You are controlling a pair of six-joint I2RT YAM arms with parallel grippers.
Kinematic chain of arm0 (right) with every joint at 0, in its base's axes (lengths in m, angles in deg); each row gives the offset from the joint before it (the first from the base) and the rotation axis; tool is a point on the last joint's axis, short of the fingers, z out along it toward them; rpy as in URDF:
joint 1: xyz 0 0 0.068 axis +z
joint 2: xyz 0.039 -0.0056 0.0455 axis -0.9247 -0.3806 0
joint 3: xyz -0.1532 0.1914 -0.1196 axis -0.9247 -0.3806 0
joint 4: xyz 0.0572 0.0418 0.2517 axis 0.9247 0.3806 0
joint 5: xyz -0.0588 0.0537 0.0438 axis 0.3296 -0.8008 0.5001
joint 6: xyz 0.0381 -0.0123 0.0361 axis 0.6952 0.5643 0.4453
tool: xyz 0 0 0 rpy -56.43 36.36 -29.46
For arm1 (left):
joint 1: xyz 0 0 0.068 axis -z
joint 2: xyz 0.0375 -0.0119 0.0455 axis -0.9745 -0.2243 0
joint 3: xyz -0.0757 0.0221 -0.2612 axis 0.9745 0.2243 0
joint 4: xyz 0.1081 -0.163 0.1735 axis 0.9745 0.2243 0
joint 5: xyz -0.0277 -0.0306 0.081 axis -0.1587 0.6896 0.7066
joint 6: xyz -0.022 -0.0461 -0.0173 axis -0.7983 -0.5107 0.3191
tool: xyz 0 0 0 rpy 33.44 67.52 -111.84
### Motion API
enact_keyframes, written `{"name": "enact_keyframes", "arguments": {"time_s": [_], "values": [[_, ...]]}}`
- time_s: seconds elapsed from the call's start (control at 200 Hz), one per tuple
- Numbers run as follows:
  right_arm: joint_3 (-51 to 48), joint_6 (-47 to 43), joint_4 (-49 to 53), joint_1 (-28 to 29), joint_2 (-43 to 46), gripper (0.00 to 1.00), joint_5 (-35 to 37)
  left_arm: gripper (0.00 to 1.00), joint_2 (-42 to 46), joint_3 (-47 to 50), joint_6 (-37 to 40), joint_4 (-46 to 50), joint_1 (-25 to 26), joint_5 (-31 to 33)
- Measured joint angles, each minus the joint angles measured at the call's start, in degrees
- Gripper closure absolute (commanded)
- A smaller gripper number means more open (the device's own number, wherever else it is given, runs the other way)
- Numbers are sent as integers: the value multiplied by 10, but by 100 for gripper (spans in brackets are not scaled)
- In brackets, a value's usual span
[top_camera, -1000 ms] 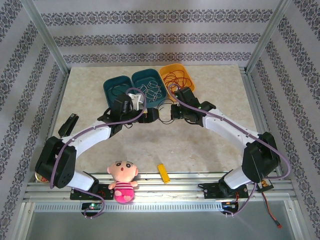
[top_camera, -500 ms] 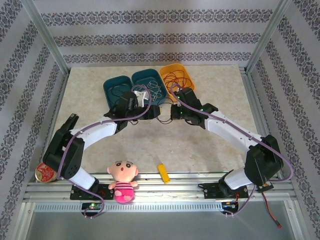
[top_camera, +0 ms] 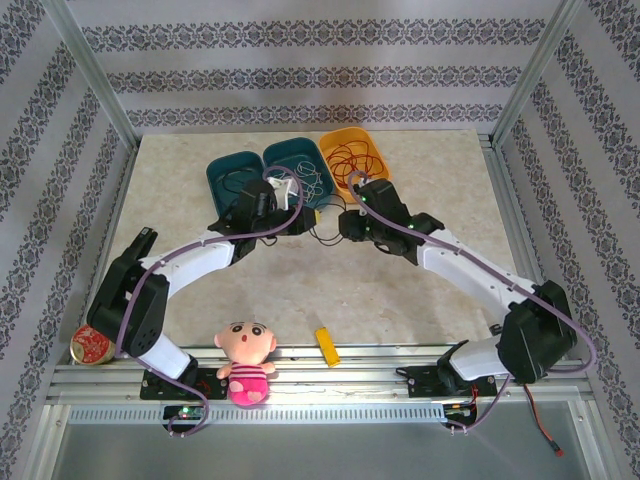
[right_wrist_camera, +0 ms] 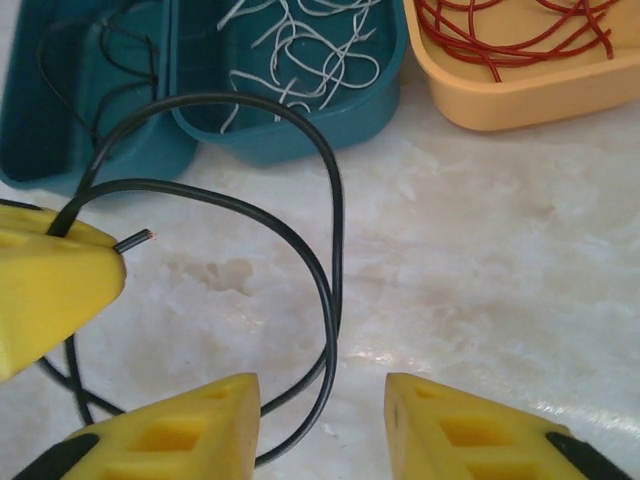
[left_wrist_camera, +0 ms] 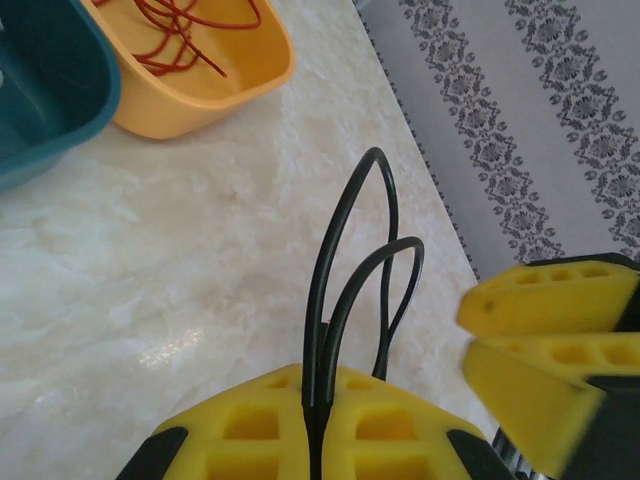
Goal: Untangle the cables
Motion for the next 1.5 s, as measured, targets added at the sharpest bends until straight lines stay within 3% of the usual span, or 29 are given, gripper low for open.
{"name": "enact_keyframes", "arguments": {"time_s": [0.09,0.16,0.185,0.195,0.2,0.22,0.54,0.794,1.184,1.499], "values": [[-11,-2,-6,0,24,43,5,100,16,1,0,4,-22,2],[-23,-2,-10,0,40,29,13,100,32,4,0,4,-45,3],[-27,2,-10,0,45,24,16,100,40,5,0,3,-56,4],[-29,-1,-10,0,47,16,18,100,43,6,0,4,-60,5],[-30,0,-10,0,47,6,19,100,44,6,0,4,-61,5],[-33,3,-10,-1,50,2,21,100,50,8,0,3,-70,8],[-72,11,-9,-4,79,2,61,100,84,11,39,52,-177,92],[-73,19,-8,-4,82,2,89,100,32,-36,57,84,-222,125],[-74,21,-8,-4,86,2,94,95,-128,-158,82,134,-236,136],[-74,21,-6,-7,86,2,96,84,-190,-202,104,170,-237,148]]}}
